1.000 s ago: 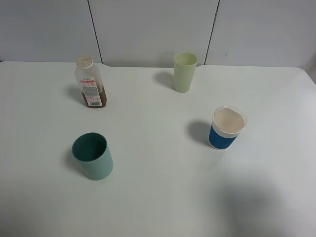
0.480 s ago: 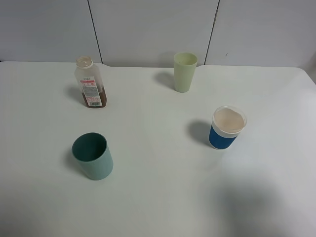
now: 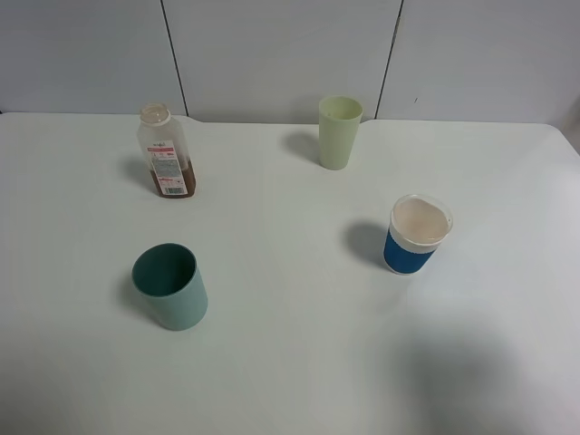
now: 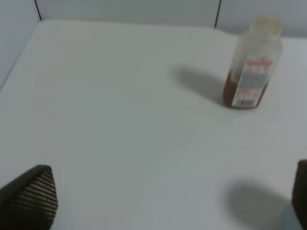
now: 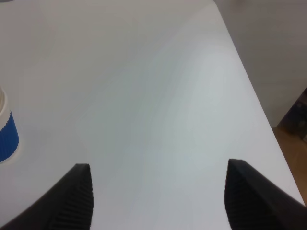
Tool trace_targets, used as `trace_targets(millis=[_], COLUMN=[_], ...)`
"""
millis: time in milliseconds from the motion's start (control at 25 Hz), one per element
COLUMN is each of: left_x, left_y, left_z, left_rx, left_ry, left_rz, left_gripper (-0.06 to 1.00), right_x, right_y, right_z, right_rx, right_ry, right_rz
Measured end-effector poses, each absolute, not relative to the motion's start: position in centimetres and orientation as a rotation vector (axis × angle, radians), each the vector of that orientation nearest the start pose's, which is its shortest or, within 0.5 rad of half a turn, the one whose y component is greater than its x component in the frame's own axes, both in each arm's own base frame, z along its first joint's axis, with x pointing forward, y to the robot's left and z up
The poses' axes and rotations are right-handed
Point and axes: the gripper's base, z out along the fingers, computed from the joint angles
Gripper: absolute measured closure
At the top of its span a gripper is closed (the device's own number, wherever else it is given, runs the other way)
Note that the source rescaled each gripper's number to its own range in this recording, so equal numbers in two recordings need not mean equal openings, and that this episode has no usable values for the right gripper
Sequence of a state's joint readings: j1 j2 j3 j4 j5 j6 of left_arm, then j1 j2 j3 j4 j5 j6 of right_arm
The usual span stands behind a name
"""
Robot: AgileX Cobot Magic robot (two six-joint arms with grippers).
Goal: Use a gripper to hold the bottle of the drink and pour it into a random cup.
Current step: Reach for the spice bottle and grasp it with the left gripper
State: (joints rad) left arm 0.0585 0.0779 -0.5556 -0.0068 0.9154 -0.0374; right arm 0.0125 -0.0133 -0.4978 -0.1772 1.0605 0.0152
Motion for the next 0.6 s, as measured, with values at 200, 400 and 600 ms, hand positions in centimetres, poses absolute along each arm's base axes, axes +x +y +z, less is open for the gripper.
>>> trace_targets(millis=[200,400,600], left_x=[3.5,6.4,9.5], left_y=[0.2,0.3,0.5], left_z=[31.4,31.9,31.7], left_rx=[-0.09,-0.073,-0.015], left_ry=[1.94,1.94,1.977], left_rz=[0.009,0.022,0.06], left_gripper=[-0.06,-0.06,-0.06], right_x=[-0.7,-0.7,-0.7], right_y=[-1.4,-1.4,-1.4], right_z=[27.8,27.8,27.8], right_rx=[0.012,0.012,0.012], right_ry=[2.026,2.026,2.026], right_rz=[-0.194,-0.194,-0.194])
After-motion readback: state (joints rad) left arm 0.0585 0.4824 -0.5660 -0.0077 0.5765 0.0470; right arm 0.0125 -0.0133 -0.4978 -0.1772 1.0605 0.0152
